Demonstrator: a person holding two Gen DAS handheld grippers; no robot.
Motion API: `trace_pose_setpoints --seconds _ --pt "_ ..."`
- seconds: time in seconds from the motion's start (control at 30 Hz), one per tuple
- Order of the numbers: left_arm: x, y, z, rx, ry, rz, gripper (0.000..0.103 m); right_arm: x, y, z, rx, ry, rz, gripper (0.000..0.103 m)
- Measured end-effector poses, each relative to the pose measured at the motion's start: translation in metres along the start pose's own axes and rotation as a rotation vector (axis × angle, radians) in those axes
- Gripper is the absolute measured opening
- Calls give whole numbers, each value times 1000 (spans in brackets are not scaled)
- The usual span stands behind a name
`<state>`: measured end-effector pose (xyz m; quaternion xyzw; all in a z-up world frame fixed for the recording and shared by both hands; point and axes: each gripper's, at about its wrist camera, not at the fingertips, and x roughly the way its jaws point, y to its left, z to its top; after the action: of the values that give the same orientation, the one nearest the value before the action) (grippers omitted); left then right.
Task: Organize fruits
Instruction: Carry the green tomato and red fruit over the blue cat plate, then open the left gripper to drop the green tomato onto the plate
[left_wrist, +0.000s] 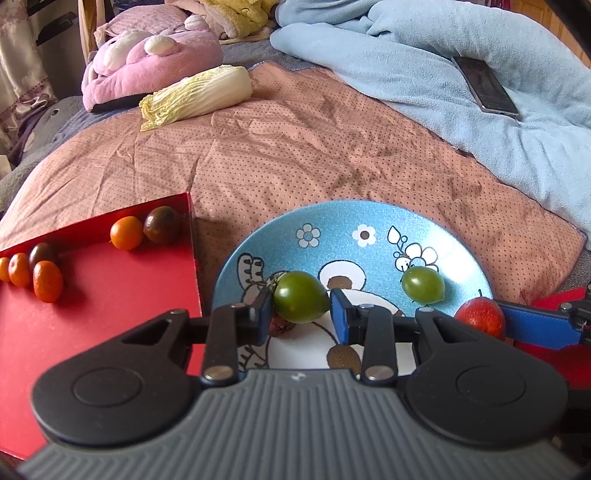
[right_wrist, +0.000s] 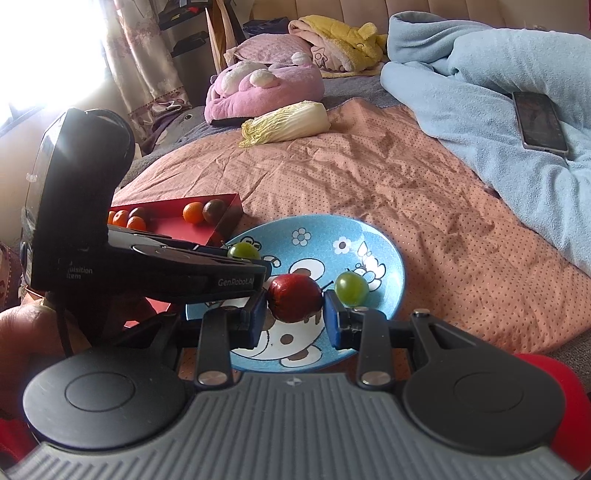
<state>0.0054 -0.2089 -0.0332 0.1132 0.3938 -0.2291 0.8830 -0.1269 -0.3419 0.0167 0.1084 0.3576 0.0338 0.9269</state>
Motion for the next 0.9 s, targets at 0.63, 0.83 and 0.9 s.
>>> trace_pose_setpoints --seconds 0.63,0.83,0.9 --pt "-1 -1 7 7 -10 -4 42 -2 -2 0 6 2 -1 39" --pt "-7 1 10 0 -23 -14 42 -3 0 0 7 0 -3 39" --pt "-11 4 9 -6 -30 -12 42 -3 0 0 6 1 -1 39"
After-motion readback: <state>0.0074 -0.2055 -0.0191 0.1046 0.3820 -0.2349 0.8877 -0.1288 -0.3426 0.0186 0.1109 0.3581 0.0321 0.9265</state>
